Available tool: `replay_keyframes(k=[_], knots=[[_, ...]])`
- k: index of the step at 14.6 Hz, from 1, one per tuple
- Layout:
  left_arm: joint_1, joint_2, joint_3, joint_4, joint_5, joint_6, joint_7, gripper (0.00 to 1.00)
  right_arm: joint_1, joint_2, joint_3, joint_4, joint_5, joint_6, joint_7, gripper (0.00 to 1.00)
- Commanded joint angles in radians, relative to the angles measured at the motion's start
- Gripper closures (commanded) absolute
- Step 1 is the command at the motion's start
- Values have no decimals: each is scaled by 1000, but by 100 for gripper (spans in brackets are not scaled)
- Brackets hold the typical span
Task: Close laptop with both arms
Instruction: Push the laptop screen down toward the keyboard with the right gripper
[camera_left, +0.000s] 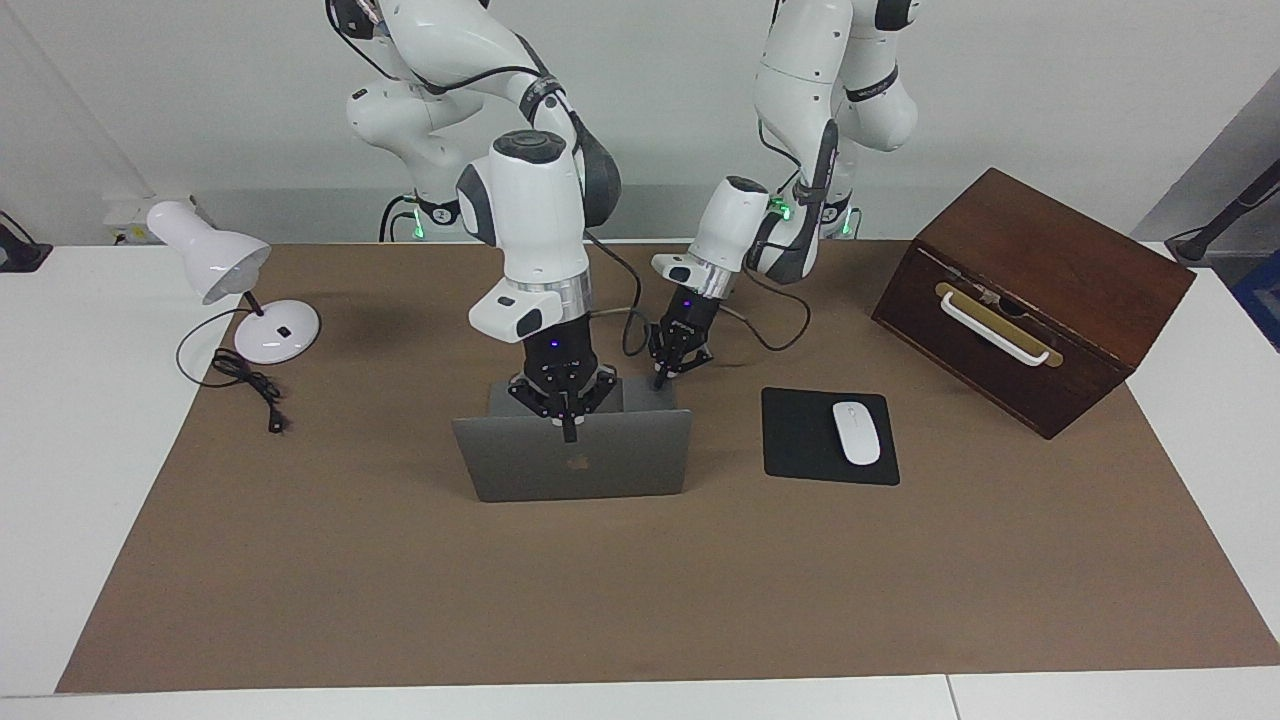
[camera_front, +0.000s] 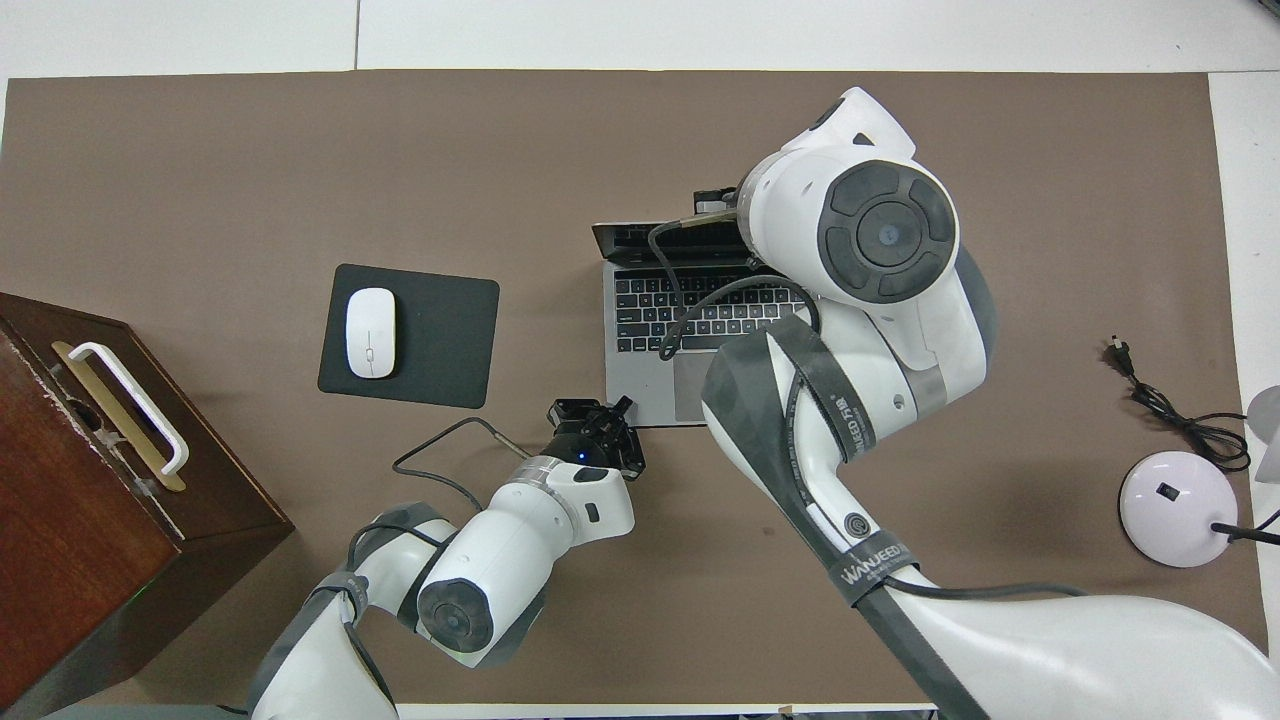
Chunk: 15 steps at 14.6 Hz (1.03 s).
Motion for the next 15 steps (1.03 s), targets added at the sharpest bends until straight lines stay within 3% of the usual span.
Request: replay_keyframes(k=[1,15], knots=[[-3,65,18,15,-5,13,32,100,-7,-7,8,6,58,-47,-34,100],[-3,81,18,15,-6,13,35,100,-17,-19,7,-31,323,-272,-165,100]])
